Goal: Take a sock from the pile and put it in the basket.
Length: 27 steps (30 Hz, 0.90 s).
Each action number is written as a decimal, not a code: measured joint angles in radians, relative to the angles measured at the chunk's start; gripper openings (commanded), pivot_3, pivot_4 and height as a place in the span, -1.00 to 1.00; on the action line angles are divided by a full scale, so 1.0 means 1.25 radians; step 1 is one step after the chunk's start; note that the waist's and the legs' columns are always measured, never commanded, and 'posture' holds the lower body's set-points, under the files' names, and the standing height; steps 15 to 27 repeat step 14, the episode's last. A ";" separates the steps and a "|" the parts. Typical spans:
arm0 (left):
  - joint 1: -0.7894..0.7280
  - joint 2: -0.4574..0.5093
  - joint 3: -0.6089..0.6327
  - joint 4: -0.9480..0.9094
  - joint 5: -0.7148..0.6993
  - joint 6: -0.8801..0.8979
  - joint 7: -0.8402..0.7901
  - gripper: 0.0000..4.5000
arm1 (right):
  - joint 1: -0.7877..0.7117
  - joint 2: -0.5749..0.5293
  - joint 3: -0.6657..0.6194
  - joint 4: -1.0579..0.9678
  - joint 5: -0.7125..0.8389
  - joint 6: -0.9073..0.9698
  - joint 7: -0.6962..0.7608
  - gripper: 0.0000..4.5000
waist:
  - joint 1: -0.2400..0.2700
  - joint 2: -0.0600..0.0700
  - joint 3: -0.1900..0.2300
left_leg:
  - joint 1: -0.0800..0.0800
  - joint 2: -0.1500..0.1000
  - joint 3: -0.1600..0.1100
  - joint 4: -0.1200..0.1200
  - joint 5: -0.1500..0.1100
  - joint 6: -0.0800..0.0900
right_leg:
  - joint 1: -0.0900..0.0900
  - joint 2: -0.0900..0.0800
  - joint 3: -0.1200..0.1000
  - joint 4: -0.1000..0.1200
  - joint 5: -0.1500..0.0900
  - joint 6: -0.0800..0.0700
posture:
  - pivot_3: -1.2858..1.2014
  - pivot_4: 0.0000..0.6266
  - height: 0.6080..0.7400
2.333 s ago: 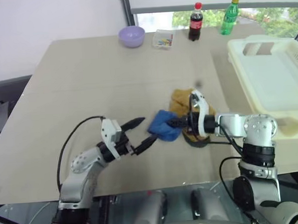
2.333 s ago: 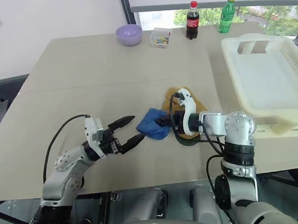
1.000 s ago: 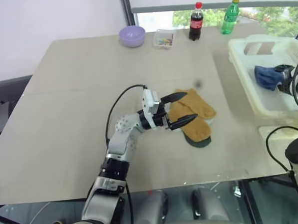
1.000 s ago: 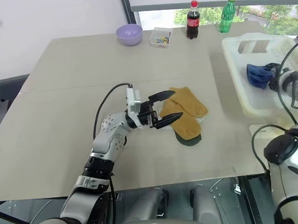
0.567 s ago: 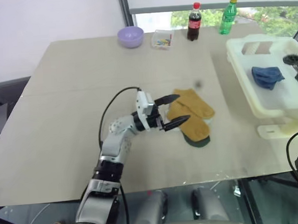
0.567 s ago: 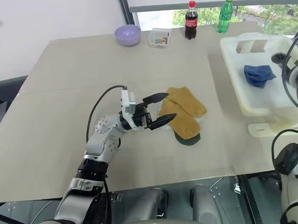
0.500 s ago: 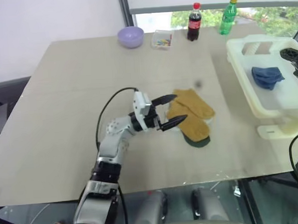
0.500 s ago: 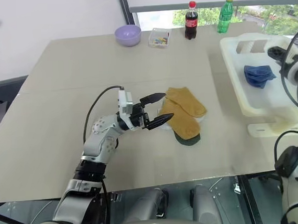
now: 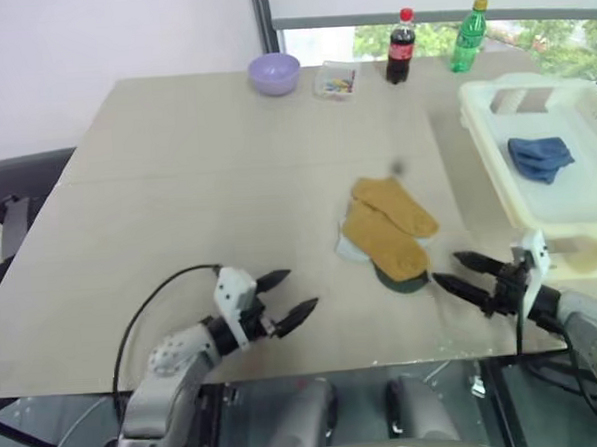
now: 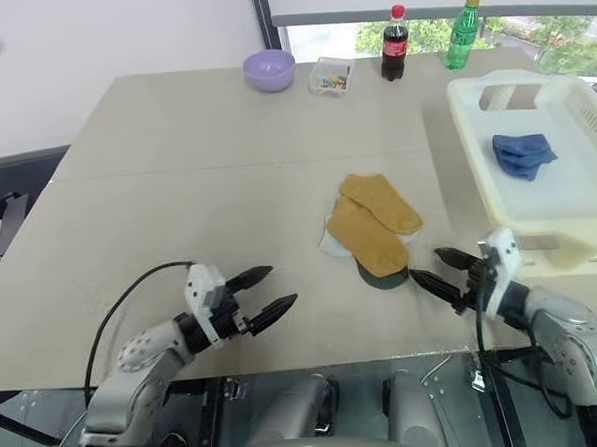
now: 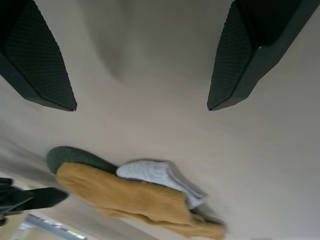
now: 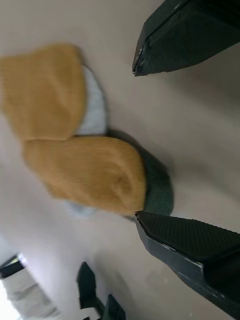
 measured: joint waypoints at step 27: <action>0.254 0.034 0.140 -0.089 0.021 -0.091 0.039 1.00 | 0.128 -0.093 -0.114 0.188 -0.073 -0.260 0.296 0.97 | 0.001 -0.001 0.000 | 0.000 0.001 0.001 -0.001 -0.003 -0.001 | 0.001 0.000 0.000 -0.003 0.000 0.000 | 0.03 -0.52 1.00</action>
